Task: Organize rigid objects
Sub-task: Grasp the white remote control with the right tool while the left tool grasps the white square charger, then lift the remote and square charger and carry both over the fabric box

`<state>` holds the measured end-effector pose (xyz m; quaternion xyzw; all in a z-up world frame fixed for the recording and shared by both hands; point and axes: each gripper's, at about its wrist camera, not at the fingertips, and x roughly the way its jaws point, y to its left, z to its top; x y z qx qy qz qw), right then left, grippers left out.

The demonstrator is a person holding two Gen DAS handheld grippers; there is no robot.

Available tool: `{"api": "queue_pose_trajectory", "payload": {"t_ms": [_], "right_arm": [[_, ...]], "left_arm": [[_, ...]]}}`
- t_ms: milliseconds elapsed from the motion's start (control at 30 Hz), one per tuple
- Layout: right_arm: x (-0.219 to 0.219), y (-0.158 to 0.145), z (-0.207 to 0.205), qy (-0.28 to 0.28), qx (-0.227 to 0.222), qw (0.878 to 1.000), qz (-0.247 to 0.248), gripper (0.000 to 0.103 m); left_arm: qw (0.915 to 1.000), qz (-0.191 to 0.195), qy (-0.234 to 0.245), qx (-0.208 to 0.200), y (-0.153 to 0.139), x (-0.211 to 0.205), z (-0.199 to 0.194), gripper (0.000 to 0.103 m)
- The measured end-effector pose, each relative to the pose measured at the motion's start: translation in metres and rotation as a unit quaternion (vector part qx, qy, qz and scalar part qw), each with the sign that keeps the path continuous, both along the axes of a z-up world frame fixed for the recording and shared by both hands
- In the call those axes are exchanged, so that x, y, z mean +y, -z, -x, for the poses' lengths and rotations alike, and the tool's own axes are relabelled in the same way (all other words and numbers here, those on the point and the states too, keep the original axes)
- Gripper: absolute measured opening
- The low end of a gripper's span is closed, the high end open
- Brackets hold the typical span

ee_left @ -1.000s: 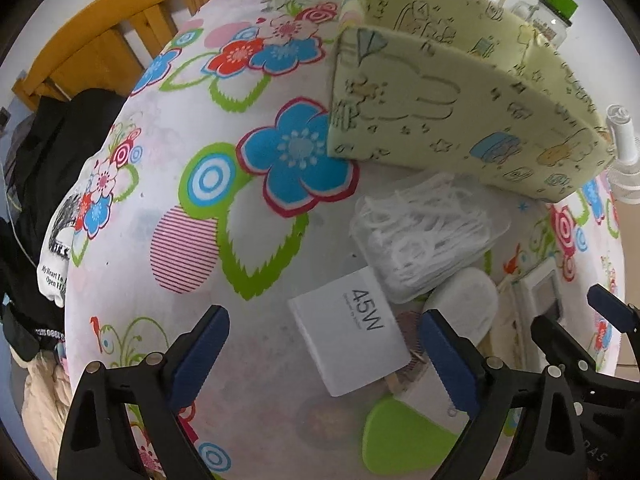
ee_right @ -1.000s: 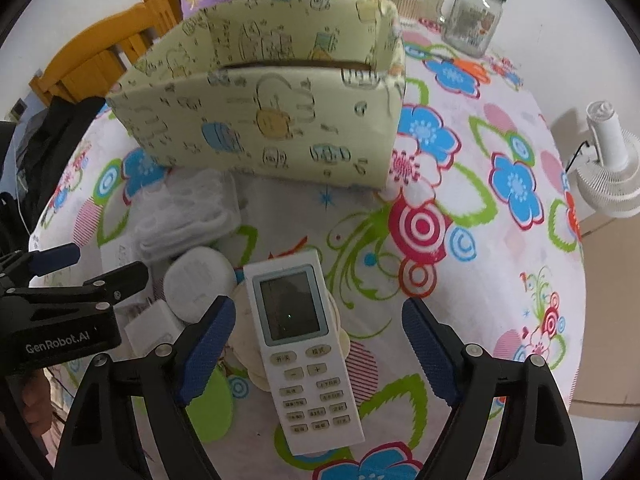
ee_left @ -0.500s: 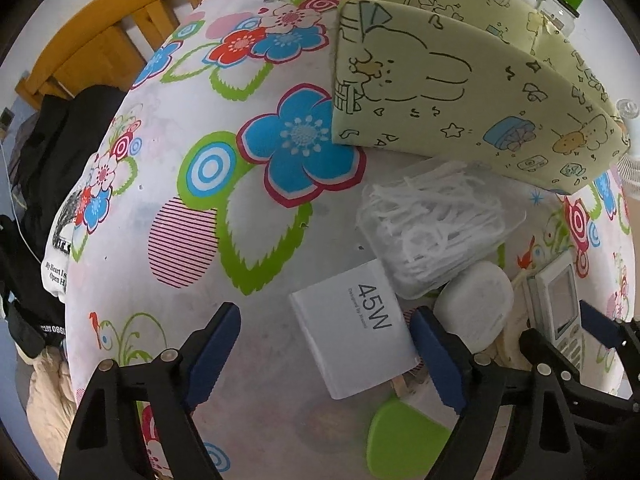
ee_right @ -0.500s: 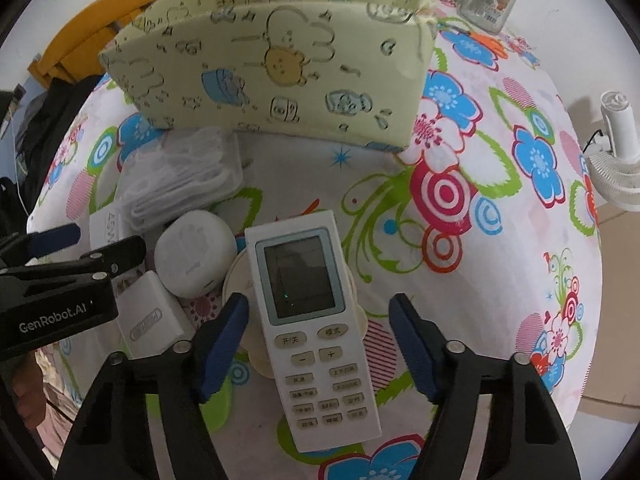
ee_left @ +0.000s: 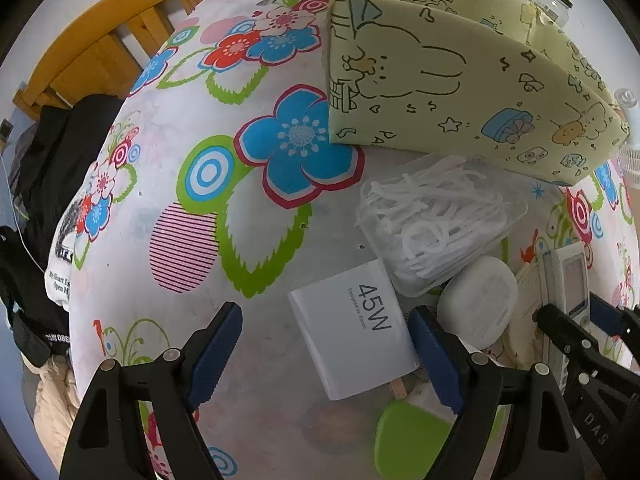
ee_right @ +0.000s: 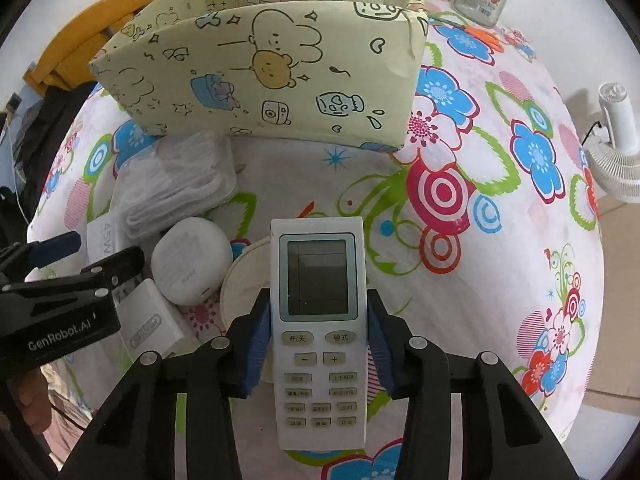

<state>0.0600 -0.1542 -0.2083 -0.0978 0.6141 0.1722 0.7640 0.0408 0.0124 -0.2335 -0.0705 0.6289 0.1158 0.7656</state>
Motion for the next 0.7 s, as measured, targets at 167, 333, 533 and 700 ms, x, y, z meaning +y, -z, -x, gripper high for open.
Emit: {"api": "queue_pose_trajectory", "payload": {"t_ms": [167, 333, 533, 700], "right_arm": [[0.003, 0.000, -0.005, 0.006, 0.002, 1.000, -0.002, 0.048], [0.000, -0.001, -0.011, 0.012, 0.006, 1.000, -0.004, 0.048], [0.008, -0.004, -0.017, 0.014, 0.006, 1.000, -0.001, 0.048], [0.013, -0.002, -0.022, 0.026, 0.001, 1.000, 0.001, 0.048]], "left_arm": [[0.9999, -0.002, 0.013, -0.004, -0.003, -0.009, -0.001, 0.079], [0.9997, 0.023, 0.000, 0.000, 0.002, -0.012, 0.001, 0.067], [0.9996, 0.023, 0.001, -0.015, -0.002, -0.013, 0.009, 0.049], [0.9994, 0.032, 0.007, -0.013, -0.004, -0.009, 0.010, 0.048]]}}
